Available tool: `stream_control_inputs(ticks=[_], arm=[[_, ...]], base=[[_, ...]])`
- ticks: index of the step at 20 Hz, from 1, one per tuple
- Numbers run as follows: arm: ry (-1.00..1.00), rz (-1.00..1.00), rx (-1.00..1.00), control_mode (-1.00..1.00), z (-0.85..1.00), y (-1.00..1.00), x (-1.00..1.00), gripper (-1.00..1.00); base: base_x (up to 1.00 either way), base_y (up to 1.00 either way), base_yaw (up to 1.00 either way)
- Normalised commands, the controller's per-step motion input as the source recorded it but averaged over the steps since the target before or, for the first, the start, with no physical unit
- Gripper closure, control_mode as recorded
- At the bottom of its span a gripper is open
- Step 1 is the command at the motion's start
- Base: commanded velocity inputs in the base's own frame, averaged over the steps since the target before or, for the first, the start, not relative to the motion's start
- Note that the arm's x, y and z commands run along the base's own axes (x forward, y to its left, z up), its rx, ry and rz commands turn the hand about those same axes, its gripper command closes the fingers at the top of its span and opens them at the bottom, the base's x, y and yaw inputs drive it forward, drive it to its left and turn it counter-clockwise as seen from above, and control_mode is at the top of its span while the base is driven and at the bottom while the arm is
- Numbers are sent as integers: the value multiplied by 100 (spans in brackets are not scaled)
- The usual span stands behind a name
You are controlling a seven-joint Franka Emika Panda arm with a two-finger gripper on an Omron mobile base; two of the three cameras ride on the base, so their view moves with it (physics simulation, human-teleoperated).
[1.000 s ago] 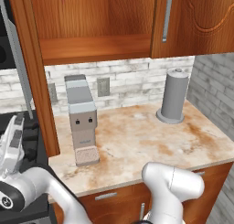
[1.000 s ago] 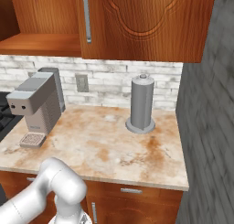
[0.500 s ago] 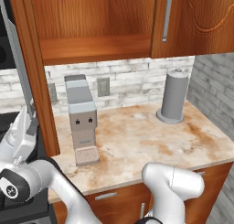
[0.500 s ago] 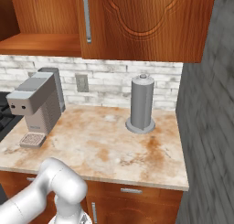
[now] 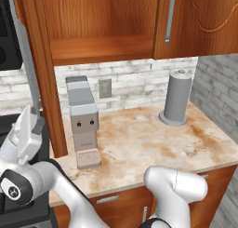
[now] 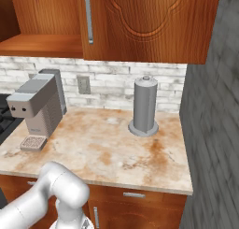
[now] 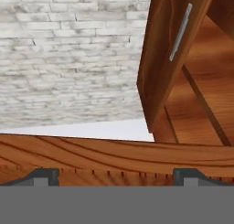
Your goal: Close all open cabinet doors.
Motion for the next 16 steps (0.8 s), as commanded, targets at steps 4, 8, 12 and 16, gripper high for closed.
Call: stream_control_inputs(ticks=[4,8,12,16], arm=[[-7,15,0,-100,33,-46,-1,-100],[-7,21,0,-100,25,-75,4,-100],[-6,26,3,-100,21,-87,20,-100],[-5,26,6,-100,25,-87,28,-100]], base=[[0,0,0],[0,0,0],[0,0,0],[0,0,0]])
